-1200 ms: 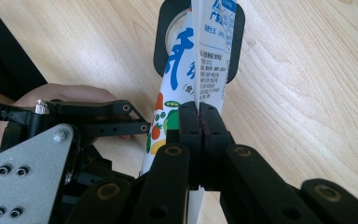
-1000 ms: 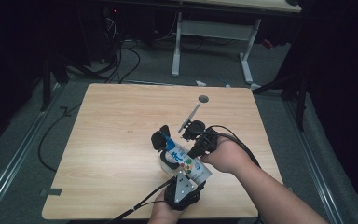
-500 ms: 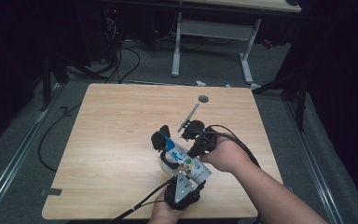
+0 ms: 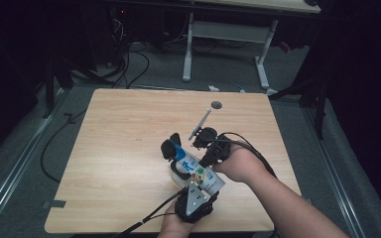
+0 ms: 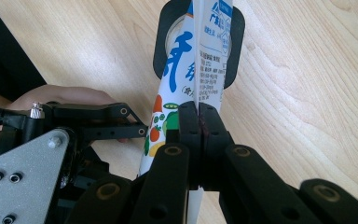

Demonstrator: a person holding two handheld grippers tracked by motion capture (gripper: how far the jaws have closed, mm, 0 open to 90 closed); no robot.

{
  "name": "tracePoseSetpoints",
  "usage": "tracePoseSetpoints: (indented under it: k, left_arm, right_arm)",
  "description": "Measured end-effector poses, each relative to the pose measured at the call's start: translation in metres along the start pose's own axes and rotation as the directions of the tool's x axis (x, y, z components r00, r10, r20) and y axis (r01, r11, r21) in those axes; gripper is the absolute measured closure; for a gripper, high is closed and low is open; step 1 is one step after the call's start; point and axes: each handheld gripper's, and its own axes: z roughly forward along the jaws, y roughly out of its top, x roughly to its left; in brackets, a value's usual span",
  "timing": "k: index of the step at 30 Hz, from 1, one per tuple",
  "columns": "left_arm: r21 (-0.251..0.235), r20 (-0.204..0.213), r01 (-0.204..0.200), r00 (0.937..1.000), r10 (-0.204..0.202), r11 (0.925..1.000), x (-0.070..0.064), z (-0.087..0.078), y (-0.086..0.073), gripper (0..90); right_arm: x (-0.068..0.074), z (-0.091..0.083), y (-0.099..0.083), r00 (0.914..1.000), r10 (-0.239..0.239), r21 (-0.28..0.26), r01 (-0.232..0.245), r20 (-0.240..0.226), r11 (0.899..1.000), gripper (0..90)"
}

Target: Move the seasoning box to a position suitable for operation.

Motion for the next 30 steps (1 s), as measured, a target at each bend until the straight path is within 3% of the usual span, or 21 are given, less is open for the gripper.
tracePoseSetpoints:
  k: [30]
  left_arm:
    - [-0.009, 0.002, -0.008, 1.0000, 0.008, 0.9999, -0.0007, 0.0010, 0.0021, 55.3]
  right_arm:
    - [-0.0014, -0.0003, 0.0056, 1.0000, 0.001, 0.008, -0.001, 0.005, 1.000, 90.0]
